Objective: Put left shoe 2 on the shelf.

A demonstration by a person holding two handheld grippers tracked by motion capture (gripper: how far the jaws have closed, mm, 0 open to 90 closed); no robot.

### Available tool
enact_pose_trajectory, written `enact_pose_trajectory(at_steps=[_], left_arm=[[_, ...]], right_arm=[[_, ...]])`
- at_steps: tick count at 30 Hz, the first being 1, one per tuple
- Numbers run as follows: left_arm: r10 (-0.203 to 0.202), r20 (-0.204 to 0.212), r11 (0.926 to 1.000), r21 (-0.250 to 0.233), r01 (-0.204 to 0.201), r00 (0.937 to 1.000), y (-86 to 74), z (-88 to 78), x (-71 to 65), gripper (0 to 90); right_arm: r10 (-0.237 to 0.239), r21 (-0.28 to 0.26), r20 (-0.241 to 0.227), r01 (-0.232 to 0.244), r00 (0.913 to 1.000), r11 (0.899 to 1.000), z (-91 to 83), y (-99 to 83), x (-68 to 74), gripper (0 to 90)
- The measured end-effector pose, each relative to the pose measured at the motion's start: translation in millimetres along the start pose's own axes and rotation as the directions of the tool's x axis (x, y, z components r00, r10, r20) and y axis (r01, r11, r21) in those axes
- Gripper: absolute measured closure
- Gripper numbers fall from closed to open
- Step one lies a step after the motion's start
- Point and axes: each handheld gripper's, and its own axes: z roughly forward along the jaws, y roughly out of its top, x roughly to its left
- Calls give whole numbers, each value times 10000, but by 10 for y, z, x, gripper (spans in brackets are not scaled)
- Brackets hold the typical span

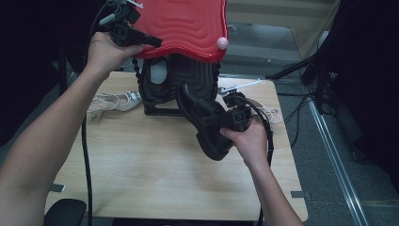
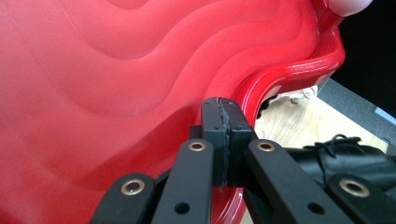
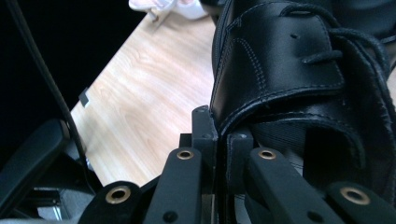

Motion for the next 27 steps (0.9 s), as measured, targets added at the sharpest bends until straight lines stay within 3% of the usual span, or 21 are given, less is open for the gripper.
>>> enact_pose_trajectory(at_steps=[7,13,17,22,27], left_arm=[[26,29,10000,25,-26,10000,-1,-9,-18,900],[98,27,10000,9,-98,9999,-3,-10,-21,900],[237,-23,9997,5,-237,9997,-7,-7,-25,900],[274,-47,9996,-15,-274,9996,-10,-5,-27,900],[329,-22,9994,-79,-329,9995,-22,-12,-29,900]], right_arm=[[96,-302,436,-83,9990,9995,-18,165,-20,872],[154,-655,1258,-72,9919,9978,26,271,-60,872],[189,-804,1571,-63,9874,9967,121,293,-96,871],[-273,-1028,2166,506,9759,9934,279,251,-7,870],[-203,-1310,2058,481,9784,9902,385,203,45,869]])
